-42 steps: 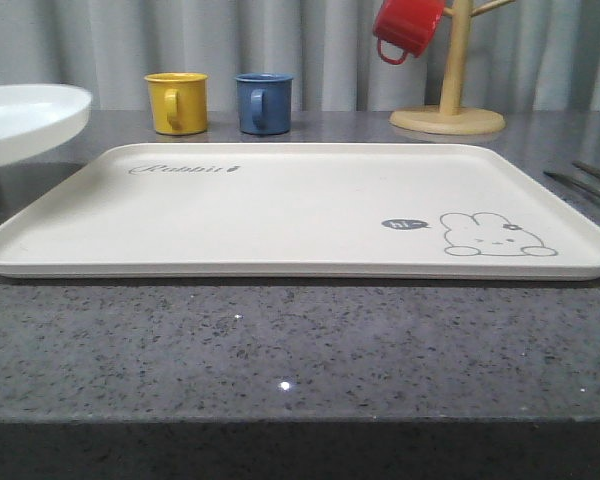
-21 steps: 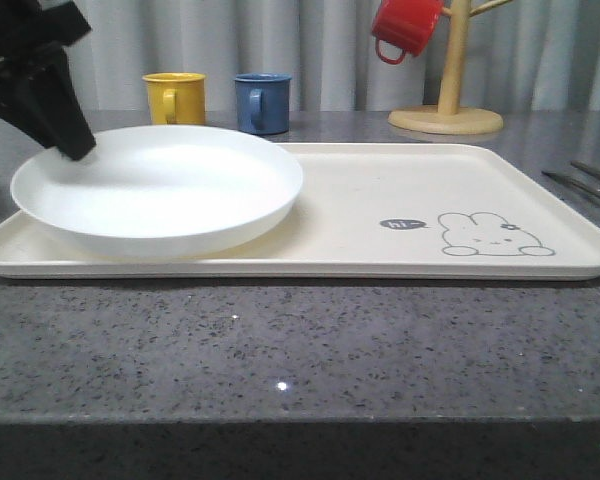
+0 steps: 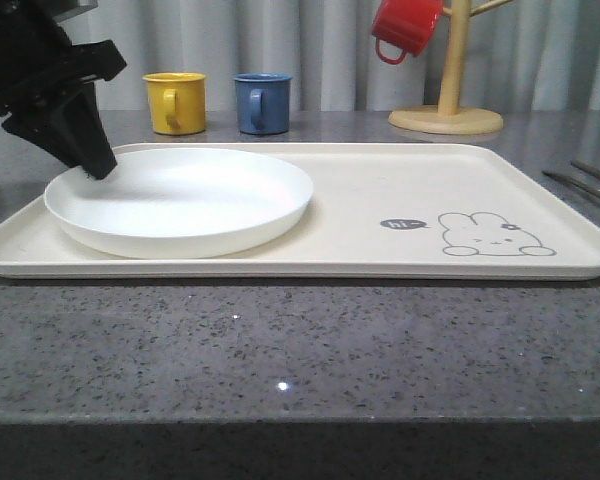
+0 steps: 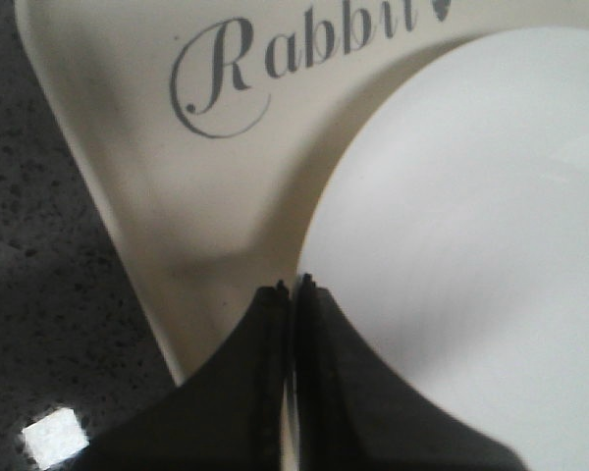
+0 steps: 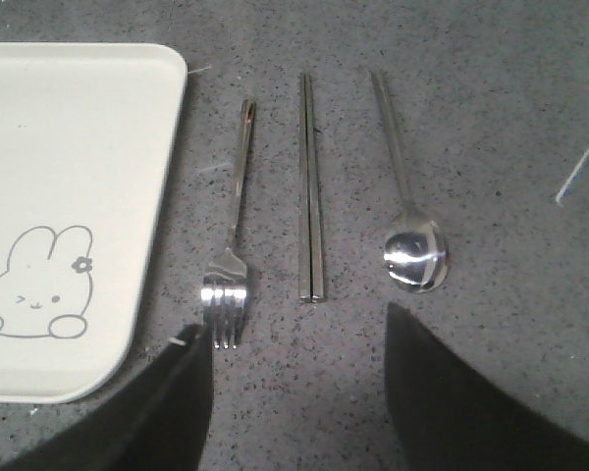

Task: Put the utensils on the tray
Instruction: 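Set the plate on the tray's Rabbit end and release, then grasp the silver fork with the right gripper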

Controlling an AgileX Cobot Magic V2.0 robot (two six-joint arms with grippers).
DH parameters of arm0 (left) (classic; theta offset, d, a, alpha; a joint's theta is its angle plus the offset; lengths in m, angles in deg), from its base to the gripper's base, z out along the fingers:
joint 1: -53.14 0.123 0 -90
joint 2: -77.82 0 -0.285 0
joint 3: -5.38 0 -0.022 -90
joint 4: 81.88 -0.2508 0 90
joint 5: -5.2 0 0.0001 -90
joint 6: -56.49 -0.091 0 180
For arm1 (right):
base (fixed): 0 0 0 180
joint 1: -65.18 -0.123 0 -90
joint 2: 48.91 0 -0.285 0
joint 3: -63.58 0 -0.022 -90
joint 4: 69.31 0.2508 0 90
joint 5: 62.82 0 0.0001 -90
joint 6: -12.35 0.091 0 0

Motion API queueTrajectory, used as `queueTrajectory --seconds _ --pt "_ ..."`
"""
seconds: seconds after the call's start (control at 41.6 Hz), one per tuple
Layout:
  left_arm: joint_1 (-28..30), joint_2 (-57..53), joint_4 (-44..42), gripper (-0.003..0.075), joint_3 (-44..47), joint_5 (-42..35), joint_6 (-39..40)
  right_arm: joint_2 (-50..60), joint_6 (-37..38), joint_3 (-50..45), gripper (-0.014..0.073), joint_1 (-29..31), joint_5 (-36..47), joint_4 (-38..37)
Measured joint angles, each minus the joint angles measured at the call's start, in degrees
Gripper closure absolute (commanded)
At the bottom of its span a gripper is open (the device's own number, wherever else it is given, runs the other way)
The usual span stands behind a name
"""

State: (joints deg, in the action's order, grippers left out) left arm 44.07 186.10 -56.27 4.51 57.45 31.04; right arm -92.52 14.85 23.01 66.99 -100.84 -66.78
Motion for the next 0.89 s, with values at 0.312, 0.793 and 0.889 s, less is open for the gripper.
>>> queueTrajectory --seconds 0.312,0.793,0.889 --pt "0.0 -0.59 -1.13 0.039 0.0 0.11 0.09 0.0 0.0 0.0 0.0169 0.0 0.0 0.0" --pt "-14.07 -21.45 -12.81 0.0395 1.62 3.4 3.83 0.0 0.0 0.0 0.0169 0.0 0.0 0.0" --pt "-16.98 -27.07 -16.01 0.0395 5.34 2.2 8.57 0.0 0.0 0.0 0.0169 0.0 0.0 0.0"
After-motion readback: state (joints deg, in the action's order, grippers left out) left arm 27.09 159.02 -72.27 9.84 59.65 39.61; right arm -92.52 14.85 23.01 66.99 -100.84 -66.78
